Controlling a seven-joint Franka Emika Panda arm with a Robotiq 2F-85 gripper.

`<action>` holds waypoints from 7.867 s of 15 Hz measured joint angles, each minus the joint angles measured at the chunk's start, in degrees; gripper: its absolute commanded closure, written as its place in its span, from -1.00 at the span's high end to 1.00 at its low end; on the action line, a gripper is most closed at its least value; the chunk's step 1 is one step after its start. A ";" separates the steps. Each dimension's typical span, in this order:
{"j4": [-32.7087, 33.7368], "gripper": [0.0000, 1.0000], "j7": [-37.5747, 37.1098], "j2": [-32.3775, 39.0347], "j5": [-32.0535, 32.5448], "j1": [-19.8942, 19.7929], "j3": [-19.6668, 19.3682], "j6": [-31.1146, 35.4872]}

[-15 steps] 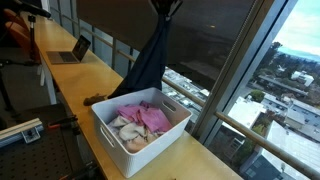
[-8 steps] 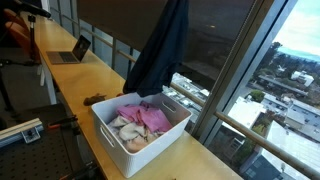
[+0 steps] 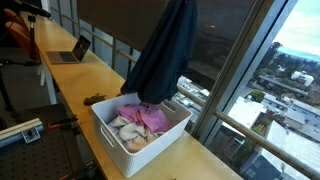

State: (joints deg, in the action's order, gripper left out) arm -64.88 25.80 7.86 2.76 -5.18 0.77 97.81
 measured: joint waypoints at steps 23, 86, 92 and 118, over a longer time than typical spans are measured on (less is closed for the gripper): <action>17.91 -0.97 0.00 6.66 0.01 -2.07 -0.13 -6.52; -40.08 -0.97 -0.08 4.71 0.12 0.14 -0.13 12.64; -40.70 -0.09 -0.12 4.81 0.19 0.47 -0.11 12.67; -52.02 1.00 -4.86 -0.67 3.64 13.51 8.14 22.69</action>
State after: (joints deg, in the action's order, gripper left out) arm -116.90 20.94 7.19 6.40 8.33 8.91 120.50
